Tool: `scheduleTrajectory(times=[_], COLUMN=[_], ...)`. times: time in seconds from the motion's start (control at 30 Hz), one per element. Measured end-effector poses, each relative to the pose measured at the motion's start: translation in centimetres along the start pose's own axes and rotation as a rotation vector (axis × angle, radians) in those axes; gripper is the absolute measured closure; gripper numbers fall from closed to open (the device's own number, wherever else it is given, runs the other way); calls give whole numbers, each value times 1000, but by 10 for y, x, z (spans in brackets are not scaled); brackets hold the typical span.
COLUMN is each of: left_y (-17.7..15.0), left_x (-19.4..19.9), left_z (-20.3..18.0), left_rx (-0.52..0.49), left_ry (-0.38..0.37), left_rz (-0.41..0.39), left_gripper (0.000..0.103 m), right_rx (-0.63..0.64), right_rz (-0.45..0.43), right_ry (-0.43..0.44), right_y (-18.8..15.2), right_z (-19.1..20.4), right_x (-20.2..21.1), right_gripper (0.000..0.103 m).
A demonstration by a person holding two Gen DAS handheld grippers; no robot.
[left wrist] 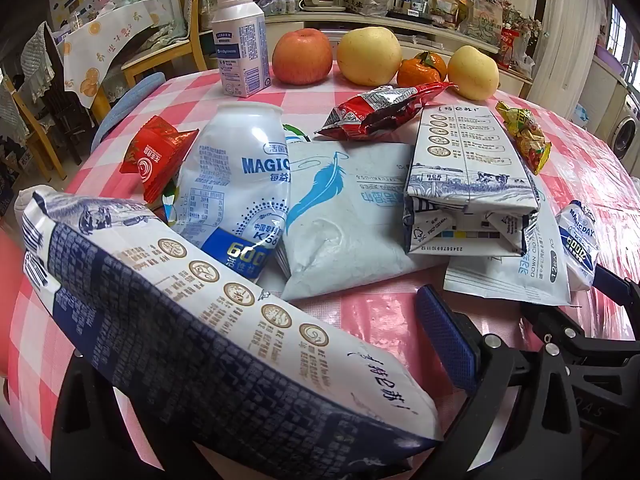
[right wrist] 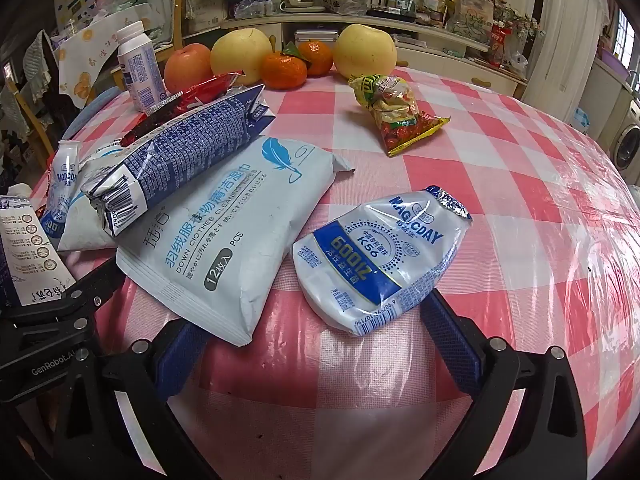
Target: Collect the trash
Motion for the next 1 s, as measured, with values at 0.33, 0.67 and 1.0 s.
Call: scheduleTrajectory(times=[0.33,0.67,1.0], left_y=[0,0,0], left_x=[0,0,0], left_z=[0,0,0], left_rx=[0,0,-6], left_ry=[0,0,1], left_rz=[0,0,-2], left_gripper=[4,4,4], right_rx=[0,6,29], right_rz=[0,1,-30], right_ry=[0,2,-1], right_y=[0,-1,-2], right_z=[0,1,9], right_x=[0,0,11], right_gripper=[3,4,4])
Point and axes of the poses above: each gripper's, at about its wrist camera, not at the fingertips, and x roughly against the way its jaws point, z to its left, y to its top, the point moved 5 cm from there along -x, roughly the way its jaws point, and after that the axes turned 10 degrees about y, right-handed, at the moved point
